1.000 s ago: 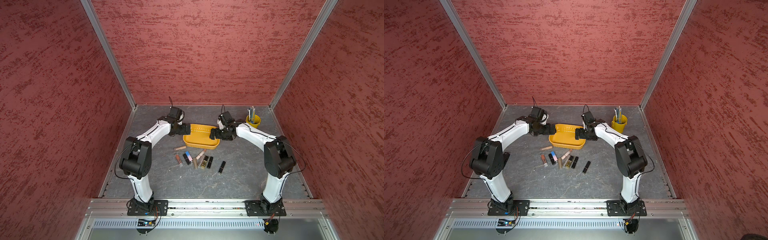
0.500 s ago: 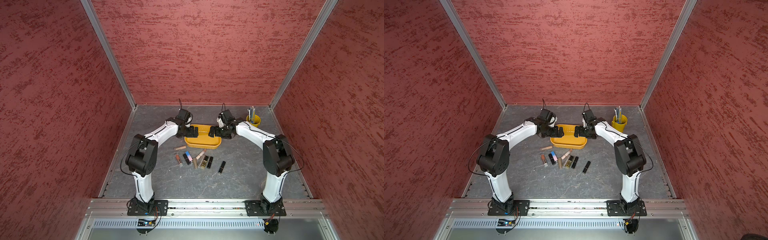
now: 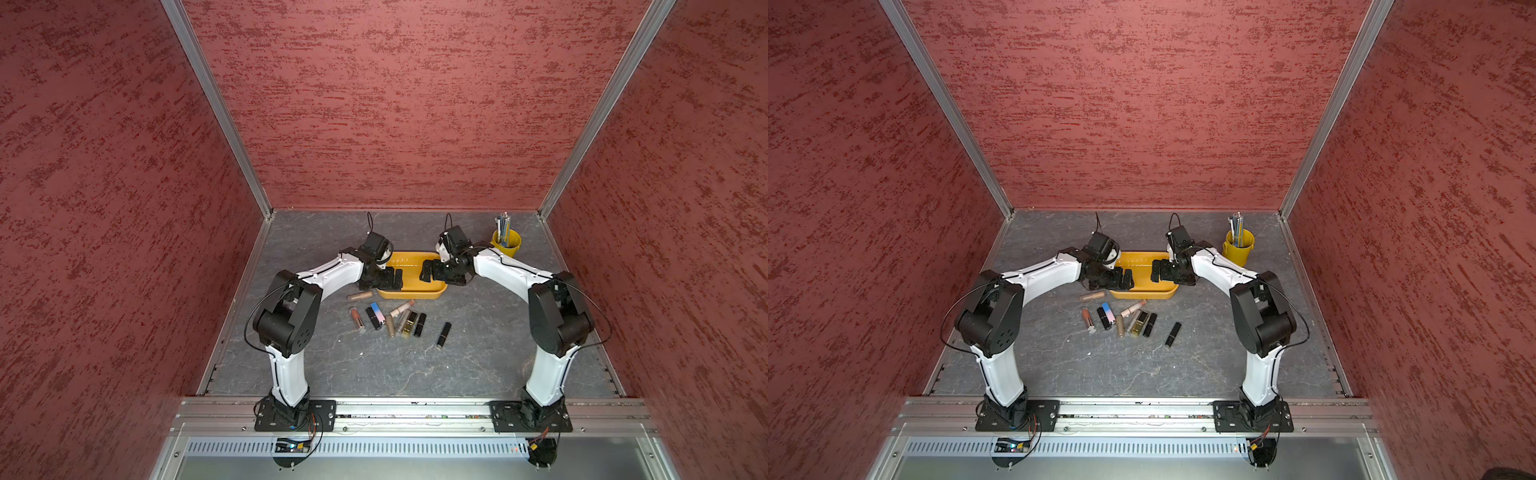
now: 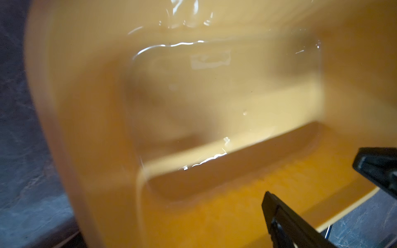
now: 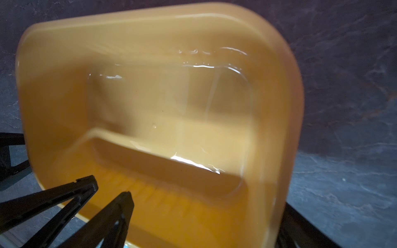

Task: Put the lipstick into the storage box
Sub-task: Move the storage box to the center of the board, then pick up the lipstick at the center of the board.

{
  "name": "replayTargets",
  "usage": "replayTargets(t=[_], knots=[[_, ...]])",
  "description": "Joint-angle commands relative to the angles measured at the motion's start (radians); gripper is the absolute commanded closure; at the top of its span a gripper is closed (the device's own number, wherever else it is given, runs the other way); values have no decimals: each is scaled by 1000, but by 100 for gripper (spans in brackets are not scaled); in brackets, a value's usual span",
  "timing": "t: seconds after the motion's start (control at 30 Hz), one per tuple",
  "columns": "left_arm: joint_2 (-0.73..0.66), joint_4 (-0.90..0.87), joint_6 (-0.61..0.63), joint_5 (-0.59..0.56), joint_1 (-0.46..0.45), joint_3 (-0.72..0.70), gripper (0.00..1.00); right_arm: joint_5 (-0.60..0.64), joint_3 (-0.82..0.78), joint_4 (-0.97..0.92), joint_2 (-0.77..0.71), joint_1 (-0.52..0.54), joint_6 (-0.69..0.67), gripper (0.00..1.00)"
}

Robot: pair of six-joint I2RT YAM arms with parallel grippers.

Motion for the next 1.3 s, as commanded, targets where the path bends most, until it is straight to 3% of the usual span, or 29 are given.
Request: replayTargets(t=[0.0,0.3,0.57,0.8,0.97,1.27], knots=[[-45,12,12,-24,34,27,0,59,31,-23,-54,-2,-11,1],[-223,35,34,-15,116,15,0,175,-14,0,-225,-10,-21,1],[-521,218,8,41,91,-295,0,107,-106,-110,-347,-25,104,2],[-776,373,-121,142,9,-542,0,220,-287,-214,-539,43,196,2],[-845,367,-226,133,-69,-613,0,249,-358,-268,-630,101,240,2],[-842,440,-309,98,-162,-689,0,279,-393,-341,-705,191,323,1]])
